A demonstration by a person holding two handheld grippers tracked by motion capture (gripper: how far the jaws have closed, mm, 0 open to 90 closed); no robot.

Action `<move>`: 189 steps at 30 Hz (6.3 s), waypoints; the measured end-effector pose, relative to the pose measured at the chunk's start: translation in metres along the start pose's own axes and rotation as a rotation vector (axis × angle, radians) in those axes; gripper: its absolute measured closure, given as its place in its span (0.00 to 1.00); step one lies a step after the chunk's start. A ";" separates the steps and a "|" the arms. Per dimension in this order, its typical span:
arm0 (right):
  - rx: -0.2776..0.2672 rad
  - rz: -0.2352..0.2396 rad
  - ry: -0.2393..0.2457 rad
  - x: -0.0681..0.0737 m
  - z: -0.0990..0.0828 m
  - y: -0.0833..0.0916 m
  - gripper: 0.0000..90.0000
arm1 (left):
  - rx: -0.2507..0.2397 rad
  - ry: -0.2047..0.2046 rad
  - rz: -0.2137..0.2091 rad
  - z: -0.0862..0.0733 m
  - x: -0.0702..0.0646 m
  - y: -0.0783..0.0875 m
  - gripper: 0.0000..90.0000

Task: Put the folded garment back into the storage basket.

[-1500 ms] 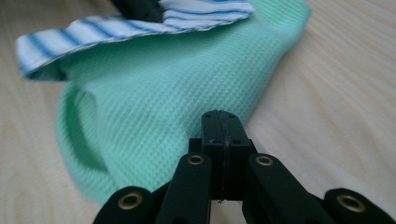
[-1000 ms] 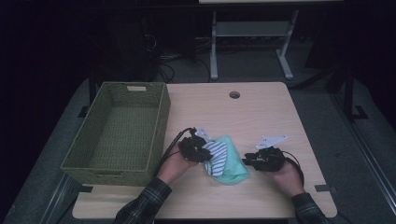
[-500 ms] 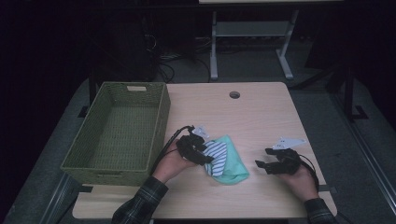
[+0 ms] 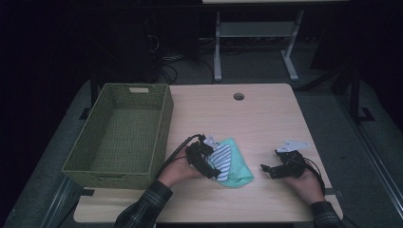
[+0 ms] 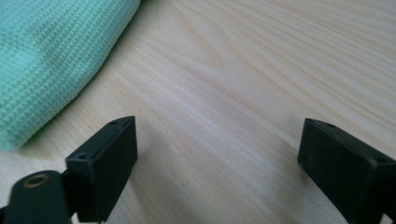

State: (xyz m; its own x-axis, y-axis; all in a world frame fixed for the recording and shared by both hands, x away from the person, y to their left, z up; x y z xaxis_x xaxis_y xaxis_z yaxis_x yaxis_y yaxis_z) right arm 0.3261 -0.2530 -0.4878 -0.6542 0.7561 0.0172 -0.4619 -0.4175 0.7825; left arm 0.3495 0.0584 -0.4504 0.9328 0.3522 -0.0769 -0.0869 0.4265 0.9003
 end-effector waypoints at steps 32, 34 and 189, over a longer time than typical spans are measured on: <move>-0.005 0.005 -0.026 -0.002 0.000 -0.003 0.09 | 0.019 -0.064 0.080 0.001 -0.006 -0.009 0.52; -0.005 0.005 -0.025 -0.002 0.000 -0.003 0.09 | 0.009 -0.065 0.088 0.000 -0.004 -0.008 0.62; -0.005 -0.004 -0.044 -0.002 0.001 -0.003 0.10 | -0.233 0.407 0.306 -0.105 0.080 0.227 0.76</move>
State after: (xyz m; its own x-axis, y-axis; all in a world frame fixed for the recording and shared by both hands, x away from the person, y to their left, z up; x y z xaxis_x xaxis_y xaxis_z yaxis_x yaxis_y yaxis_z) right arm 0.3291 -0.2527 -0.4897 -0.6253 0.7792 0.0420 -0.4672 -0.4170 0.7797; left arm 0.3675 0.2708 -0.2973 0.6465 0.7624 -0.0282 -0.4504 0.4112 0.7925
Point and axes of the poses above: each handheld gripper's, and its own axes: y roughly backward along the jaws, z roughly out of its top, x roughly to its left, the point moved 1 cm from there along -y, roughly forward along the jaws, and after that the axes turned 7 degrees about x, right-handed, at the moved point
